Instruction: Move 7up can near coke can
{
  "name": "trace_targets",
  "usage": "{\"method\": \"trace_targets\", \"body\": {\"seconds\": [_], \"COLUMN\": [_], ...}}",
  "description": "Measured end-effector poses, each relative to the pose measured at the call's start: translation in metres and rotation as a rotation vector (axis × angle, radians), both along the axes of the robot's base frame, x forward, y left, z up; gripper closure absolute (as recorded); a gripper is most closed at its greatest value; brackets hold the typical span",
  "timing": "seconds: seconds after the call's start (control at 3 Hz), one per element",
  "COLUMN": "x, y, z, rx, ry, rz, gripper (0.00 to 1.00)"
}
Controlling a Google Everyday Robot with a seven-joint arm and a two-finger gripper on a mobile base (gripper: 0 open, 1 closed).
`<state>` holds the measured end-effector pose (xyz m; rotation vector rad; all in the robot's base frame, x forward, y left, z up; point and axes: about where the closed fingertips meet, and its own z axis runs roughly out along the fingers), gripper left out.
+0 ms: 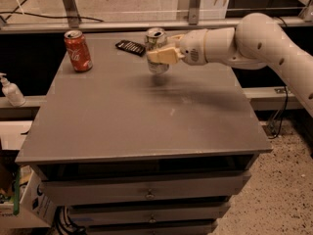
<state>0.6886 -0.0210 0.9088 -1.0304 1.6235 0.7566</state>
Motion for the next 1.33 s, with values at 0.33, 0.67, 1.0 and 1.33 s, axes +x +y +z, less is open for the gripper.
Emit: {"method": "trace_targets", "body": {"seconds": [0.33,0.67,1.0,1.33], "x": [-0.016,-0.021,-0.011,0.010], "y": [0.048,0.087,0.118,0.143], "z": [0.010,0.009,0.002,-0.002], "rx": [-0.072,-0.105,-0.117,-0.097], "ry": [-0.021,-0.030,-0.028,-0.008], "rz": [0.079,0.124,0.139,0.128], "gripper": [1.00,1.00,1.00,1.00]}}
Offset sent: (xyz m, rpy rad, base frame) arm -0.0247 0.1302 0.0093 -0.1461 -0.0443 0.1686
